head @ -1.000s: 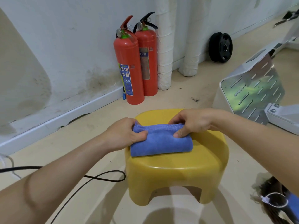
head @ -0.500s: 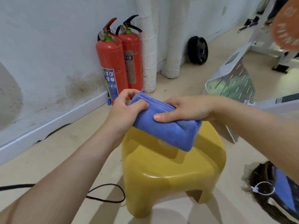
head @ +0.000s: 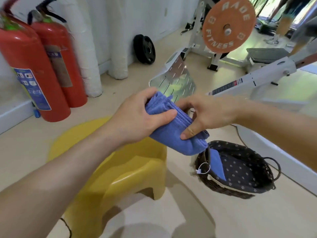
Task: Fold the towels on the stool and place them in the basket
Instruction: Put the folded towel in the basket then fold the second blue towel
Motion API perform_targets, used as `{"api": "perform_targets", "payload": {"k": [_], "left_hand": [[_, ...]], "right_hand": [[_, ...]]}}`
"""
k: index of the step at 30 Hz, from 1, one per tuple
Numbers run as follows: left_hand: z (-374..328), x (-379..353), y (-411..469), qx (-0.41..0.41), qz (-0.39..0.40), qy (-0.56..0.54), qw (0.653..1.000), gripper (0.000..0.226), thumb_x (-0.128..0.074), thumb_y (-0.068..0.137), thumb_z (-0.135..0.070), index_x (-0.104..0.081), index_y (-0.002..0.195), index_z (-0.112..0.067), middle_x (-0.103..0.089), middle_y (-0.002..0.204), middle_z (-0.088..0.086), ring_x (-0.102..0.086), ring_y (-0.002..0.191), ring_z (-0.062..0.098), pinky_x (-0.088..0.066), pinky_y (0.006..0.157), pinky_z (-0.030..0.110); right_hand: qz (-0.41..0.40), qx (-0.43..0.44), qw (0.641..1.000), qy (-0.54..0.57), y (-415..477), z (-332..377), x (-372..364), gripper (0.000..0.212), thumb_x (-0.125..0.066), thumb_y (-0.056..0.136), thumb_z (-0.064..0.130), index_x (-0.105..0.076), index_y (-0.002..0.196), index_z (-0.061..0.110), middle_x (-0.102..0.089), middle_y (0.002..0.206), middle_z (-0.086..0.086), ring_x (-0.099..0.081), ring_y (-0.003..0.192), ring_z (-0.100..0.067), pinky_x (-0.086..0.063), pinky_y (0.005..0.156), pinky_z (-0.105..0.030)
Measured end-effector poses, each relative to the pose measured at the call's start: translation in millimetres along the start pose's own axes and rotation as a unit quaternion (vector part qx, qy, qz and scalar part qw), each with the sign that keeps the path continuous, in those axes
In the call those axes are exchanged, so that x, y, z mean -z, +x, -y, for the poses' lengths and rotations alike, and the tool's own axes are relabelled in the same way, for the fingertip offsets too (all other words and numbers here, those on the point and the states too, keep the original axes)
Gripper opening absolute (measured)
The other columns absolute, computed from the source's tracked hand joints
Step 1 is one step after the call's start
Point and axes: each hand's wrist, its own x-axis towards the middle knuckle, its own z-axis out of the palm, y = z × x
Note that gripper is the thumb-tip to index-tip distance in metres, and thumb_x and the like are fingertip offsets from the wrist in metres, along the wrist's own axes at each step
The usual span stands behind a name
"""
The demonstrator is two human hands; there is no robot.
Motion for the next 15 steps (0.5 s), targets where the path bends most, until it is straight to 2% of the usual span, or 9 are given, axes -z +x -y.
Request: {"api": "perform_targets", "payload": {"k": [2,4,6,8,10,12,13,14,15], "left_hand": [[-19.6,-24.5,-0.9,-0.076,0.01,0.082,0.994,0.034,-0.071,0.08,-0.041,-0.051,0.078,-0.013,-0.055,0.064,-0.004,-0.048,0.057,0.007,-0.039,0.051,0.021],[-35.3,-51.6,3.4,-0.14,0.027,0.161,0.977,0.032,-0.066,0.082,-0.043,-0.047,0.076,-0.017,-0.053,0.064,-0.003,-0.048,0.06,0.011,-0.04,0.054,0.029],[-47.9,-84.3,12.8,-0.179,0.061,0.219,0.957,0.029,-0.061,0.083,-0.041,-0.039,0.072,-0.027,-0.048,0.065,-0.009,-0.046,0.063,0.007,-0.035,0.053,0.031],[-57.8,-120.4,23.7,-0.23,0.099,0.27,0.93,0.027,-0.054,0.084,-0.043,-0.031,0.072,-0.035,-0.044,0.068,-0.016,-0.039,0.065,0.005,-0.029,0.052,0.028],[-60.8,-161.8,36.1,-0.331,0.116,0.329,0.877,0.022,-0.053,0.084,-0.043,-0.034,0.08,-0.033,-0.043,0.073,-0.014,-0.03,0.069,0.008,-0.034,0.051,0.027],[-53.3,-209.5,47.2,-0.431,0.119,0.368,0.815,0.017,-0.056,0.083,-0.025,-0.039,0.085,-0.027,-0.053,0.081,-0.004,-0.035,0.073,0.017,-0.032,0.05,0.027],[-45.9,-234.0,51.2,-0.458,0.109,0.38,0.796,0.013,-0.054,0.082,-0.016,-0.044,0.084,-0.024,-0.055,0.081,0.002,-0.041,0.074,0.02,-0.028,0.051,0.028],[-38.0,-258.7,53.6,-0.466,0.096,0.39,0.788,0.012,-0.053,0.081,-0.01,-0.048,0.08,-0.021,-0.056,0.078,0.004,-0.045,0.073,0.023,-0.027,0.051,0.029],[-28.2,-284.0,54.7,-0.46,0.083,0.405,0.786,0.014,-0.055,0.08,-0.007,-0.051,0.078,-0.02,-0.057,0.077,0.005,-0.047,0.072,0.024,-0.028,0.051,0.03]], "right_hand": [[-0.028,0.002,0.999,-0.02,-21.5,-20.8,0.6,0.034,-0.083,0.068,0.034,-0.061,0.085,0.052,-0.07,0.085,-0.003,-0.065,0.078,-0.021,-0.054,0.074,-0.04],[-0.034,-0.002,0.999,0.02,-43.7,-44.1,2.6,0.032,-0.079,0.076,0.02,-0.061,0.08,0.047,-0.07,0.068,0.001,-0.065,0.06,-0.015,-0.053,0.061,-0.031],[0.0,-0.034,0.995,0.093,-65.6,-75.2,4.0,0.029,-0.067,0.086,0.009,-0.06,0.082,0.037,-0.065,0.055,0.007,-0.057,0.044,-0.007,-0.045,0.047,-0.022],[0.039,-0.087,0.977,0.191,-84.0,-113.1,0.6,0.034,-0.052,0.094,0.004,-0.059,0.084,0.036,-0.072,0.07,-0.006,-0.065,0.054,-0.015,-0.045,0.049,-0.024],[0.037,-0.11,0.927,0.357,-99.0,-159.6,-5.9,0.038,-0.039,0.095,0.002,-0.063,0.094,0.031,-0.072,0.089,-0.014,-0.069,0.071,-0.024,-0.052,0.055,-0.028],[0.016,-0.122,0.825,0.551,-111.5,-204.8,-13.7,0.03,-0.042,0.094,0.016,-0.063,0.115,0.021,-0.064,0.097,-0.013,-0.064,0.077,-0.025,-0.056,0.06,-0.03],[-0.003,-0.127,0.78,0.613,-116.3,-224.8,-20.3,0.029,-0.047,0.093,0.026,-0.062,0.117,0.019,-0.061,0.097,-0.012,-0.062,0.078,-0.025,-0.057,0.062,-0.03],[-0.031,-0.138,0.763,0.631,-119.8,-244.4,-29.4,0.026,-0.053,0.092,0.03,-0.064,0.112,0.02,-0.06,0.094,-0.01,-0.06,0.077,-0.023,-0.056,0.061,-0.03],[-0.073,-0.16,0.767,0.617,-121.7,-262.6,-40.0,0.017,-0.058,0.09,0.026,-0.064,0.105,0.021,-0.059,0.09,-0.009,-0.059,0.073,-0.022,-0.053,0.058,-0.027]]}}
